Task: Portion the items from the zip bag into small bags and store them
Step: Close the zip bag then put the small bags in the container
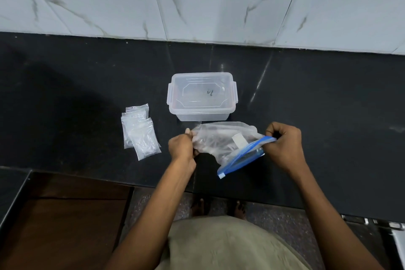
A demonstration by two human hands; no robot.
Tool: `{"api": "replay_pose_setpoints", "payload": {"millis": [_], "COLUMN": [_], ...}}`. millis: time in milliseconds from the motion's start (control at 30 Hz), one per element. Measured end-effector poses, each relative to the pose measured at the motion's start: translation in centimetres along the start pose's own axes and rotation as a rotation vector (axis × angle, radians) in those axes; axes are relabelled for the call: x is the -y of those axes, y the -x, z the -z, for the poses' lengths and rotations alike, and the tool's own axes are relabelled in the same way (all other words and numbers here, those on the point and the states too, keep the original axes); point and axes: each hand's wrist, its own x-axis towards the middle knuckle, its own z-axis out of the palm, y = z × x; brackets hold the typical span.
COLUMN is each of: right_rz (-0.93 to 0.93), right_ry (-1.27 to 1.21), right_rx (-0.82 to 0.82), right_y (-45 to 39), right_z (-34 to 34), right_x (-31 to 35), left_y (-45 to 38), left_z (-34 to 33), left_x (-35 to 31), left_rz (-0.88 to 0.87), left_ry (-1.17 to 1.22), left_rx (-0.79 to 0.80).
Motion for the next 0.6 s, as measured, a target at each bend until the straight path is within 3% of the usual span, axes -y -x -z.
{"api": "replay_pose_setpoints", "payload": {"millis": [100, 200, 433, 600], "right_rz": [-0.033, -0.063, 0.037, -0.206], "right_ry": [-0.039, -0.069, 0.124, -0.096], "right_rx": [0.02, -0.026, -0.025, 0.01], "right_y": [-0.3, -0.5, -1.9, -2.0], "right_z": [-0.2, -0.3, -0.9, -1.6], "right_x": [-0.3, -0.6, -1.7, -0.7], "left_y": [-0.2, -0.7, -1.3, -2.0], "left_z": [0.2, 0.5, 1.3, 1.1], "left_x": [0.4, 0.8, -0.2, 1.7], "left_rz": [0.077, -0.028, -0.164, -0.373], "left_ry": [0.053, -0.148, -0.391, -0.254], "left_rx": [-0.013, 0.051, 0.409, 0.244]}}
